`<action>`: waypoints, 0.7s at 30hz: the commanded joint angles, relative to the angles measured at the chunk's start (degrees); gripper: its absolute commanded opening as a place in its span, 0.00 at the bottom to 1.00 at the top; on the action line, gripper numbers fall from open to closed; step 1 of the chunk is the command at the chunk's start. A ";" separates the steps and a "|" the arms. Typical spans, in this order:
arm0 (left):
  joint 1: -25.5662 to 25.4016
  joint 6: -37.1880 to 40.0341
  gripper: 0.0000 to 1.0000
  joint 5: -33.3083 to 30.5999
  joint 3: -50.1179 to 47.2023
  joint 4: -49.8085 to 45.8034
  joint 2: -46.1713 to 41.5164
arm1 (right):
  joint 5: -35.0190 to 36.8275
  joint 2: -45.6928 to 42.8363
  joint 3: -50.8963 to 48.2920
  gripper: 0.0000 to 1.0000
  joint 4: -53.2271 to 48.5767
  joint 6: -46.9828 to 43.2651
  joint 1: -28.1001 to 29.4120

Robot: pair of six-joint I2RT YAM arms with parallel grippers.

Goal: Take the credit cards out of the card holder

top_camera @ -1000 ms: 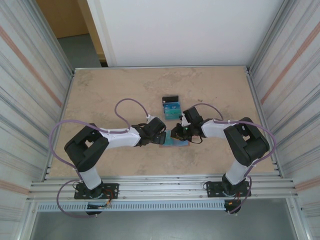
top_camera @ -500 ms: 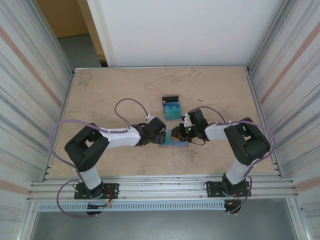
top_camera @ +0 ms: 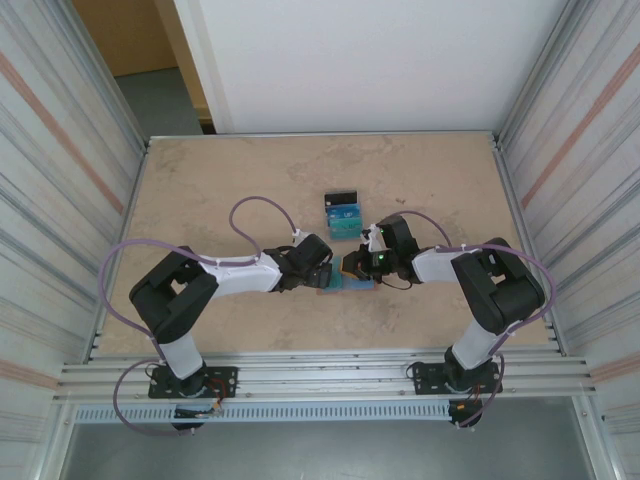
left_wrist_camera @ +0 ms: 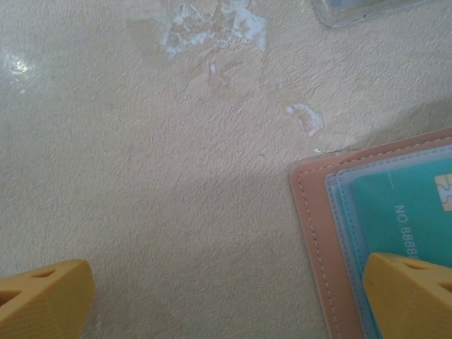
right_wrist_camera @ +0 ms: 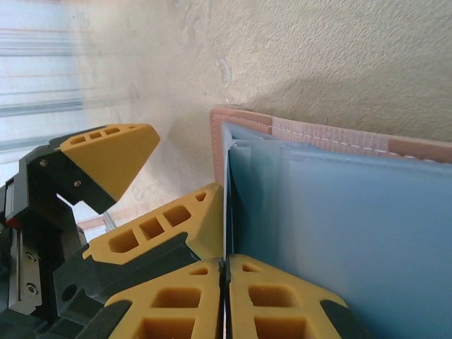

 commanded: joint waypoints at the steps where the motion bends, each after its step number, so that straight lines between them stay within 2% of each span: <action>1: -0.39 0.01 0.99 1.14 0.05 -4.73 2.04 | -2.12 -1.44 -0.71 0.10 2.63 1.08 -0.37; 21: -0.35 0.34 0.99 -0.24 0.84 -6.39 2.19 | -3.70 -3.52 -4.60 0.07 3.72 0.90 -4.73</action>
